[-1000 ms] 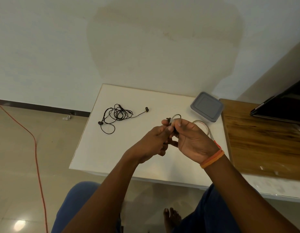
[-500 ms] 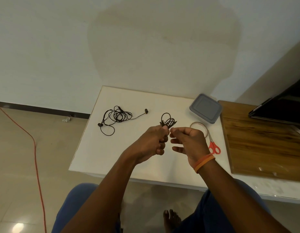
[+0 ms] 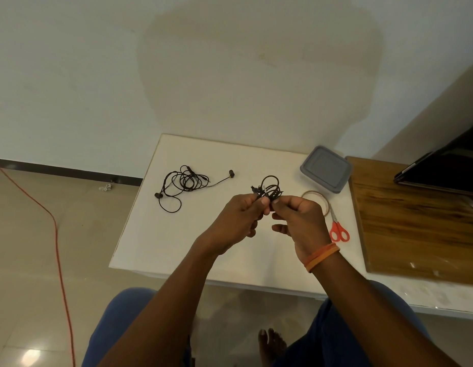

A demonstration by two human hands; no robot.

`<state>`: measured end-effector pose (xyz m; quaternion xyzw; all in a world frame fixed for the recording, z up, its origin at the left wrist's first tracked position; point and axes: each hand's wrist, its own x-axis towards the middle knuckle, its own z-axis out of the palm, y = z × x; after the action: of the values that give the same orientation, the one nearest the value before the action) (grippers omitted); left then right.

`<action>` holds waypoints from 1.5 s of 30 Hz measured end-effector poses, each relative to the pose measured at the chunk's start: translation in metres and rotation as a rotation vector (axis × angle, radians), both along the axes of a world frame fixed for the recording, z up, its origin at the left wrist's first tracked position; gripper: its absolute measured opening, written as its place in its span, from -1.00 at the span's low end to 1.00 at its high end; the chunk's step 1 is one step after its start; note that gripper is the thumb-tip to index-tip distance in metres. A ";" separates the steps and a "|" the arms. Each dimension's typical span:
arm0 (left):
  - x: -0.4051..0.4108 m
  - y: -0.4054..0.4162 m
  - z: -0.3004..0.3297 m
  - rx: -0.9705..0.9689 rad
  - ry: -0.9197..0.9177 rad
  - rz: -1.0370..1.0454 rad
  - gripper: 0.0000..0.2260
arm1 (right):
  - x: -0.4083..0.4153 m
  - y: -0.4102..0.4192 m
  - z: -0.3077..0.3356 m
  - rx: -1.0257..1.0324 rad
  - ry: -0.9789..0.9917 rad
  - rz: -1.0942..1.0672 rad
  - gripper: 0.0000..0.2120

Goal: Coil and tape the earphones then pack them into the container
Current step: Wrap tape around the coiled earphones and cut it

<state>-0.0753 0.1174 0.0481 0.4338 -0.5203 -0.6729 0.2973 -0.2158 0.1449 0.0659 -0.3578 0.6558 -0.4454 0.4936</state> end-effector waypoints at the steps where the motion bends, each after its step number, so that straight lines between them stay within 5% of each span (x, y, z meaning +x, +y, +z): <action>1: -0.001 0.001 0.000 0.003 0.002 0.003 -0.70 | 0.000 0.000 0.000 -0.005 -0.005 0.013 -0.85; 6: -0.008 0.003 0.002 0.061 0.035 0.065 -0.68 | 0.000 0.001 0.000 -0.106 0.072 0.056 -0.89; 12: -0.008 0.004 0.000 -0.056 -0.137 0.054 -0.62 | 0.003 0.001 -0.001 -0.130 0.174 0.029 -0.83; 18: -0.012 0.007 0.000 -0.275 -0.418 0.047 -0.69 | 0.003 0.005 0.001 0.035 -0.082 0.033 -0.90; 24: -0.014 0.007 -0.004 -0.273 -0.521 0.050 -0.64 | 0.003 0.004 0.001 0.077 -0.139 0.055 -0.88; 28: -0.010 0.005 -0.002 -0.203 -0.443 0.010 -0.65 | 0.003 0.002 0.000 0.088 -0.146 0.082 -0.87; 32: -0.003 -0.001 0.004 0.111 -0.149 0.022 -0.69 | -0.003 -0.002 0.001 0.123 -0.210 0.100 -0.85; 37: 0.009 -0.001 0.009 0.211 0.146 -0.044 -0.70 | -0.013 -0.006 0.005 0.166 -0.406 0.096 -0.86; 41: 0.007 -0.004 0.006 0.311 0.316 0.100 -0.75 | -0.014 -0.006 0.005 0.139 -0.423 0.053 -0.82; 45: 0.001 -0.006 0.003 0.296 0.289 0.283 -0.73 | -0.009 -0.004 0.001 0.114 -0.273 -0.091 -0.86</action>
<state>-0.0740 0.1119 0.0508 0.4405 -0.3021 -0.7485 0.3931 -0.2253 0.1410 0.0665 -0.2351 0.6226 -0.4737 0.5768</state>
